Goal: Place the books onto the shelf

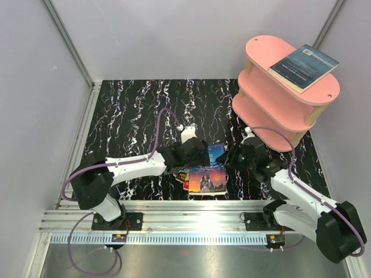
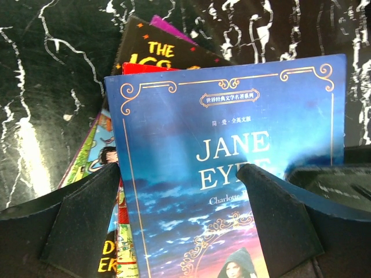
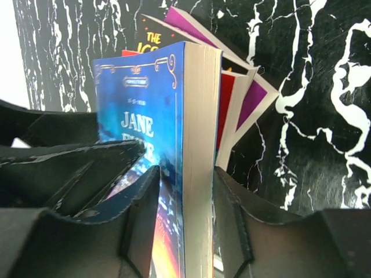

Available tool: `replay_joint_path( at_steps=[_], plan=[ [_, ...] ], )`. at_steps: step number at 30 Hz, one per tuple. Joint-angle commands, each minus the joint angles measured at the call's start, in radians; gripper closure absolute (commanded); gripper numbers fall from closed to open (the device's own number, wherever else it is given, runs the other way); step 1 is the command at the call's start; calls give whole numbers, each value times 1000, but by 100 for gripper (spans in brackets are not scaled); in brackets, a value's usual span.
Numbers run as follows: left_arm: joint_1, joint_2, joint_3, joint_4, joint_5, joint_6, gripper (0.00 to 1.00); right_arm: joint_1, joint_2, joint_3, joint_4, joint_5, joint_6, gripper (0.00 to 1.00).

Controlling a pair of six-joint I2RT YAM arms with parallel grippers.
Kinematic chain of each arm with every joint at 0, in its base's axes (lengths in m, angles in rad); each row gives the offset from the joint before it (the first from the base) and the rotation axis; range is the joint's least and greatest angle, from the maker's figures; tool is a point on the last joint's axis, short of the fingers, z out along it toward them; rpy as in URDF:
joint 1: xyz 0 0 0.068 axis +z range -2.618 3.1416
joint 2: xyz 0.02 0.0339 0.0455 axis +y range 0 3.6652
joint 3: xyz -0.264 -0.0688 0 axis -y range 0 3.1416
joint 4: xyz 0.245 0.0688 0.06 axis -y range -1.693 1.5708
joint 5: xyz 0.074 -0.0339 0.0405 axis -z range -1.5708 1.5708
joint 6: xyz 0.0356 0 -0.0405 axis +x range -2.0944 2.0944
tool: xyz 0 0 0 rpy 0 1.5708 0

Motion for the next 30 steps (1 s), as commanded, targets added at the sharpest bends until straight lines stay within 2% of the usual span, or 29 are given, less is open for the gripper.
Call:
replay_joint_path(
  at_steps=[1, 11, 19, 25, 30],
  plan=[
    [-8, 14, 12, 43, 13, -12, 9, 8, -49, 103, -29, -20, -18, 51],
    [-8, 23, 16, 47, 15, -8, 9, 9, -10, 106, -20, -52, 19, 45],
    [-8, 43, 22, 55, 21, -6, 9, 12, -61, 198, -125, -55, 20, 39],
    [-8, 43, 24, 59, 24, -8, 9, 15, -56, 172, -91, -71, 45, 39],
    [-8, 46, 16, 61, 26, -11, 9, 26, -58, 129, 4, -112, 89, 39]
  ],
)
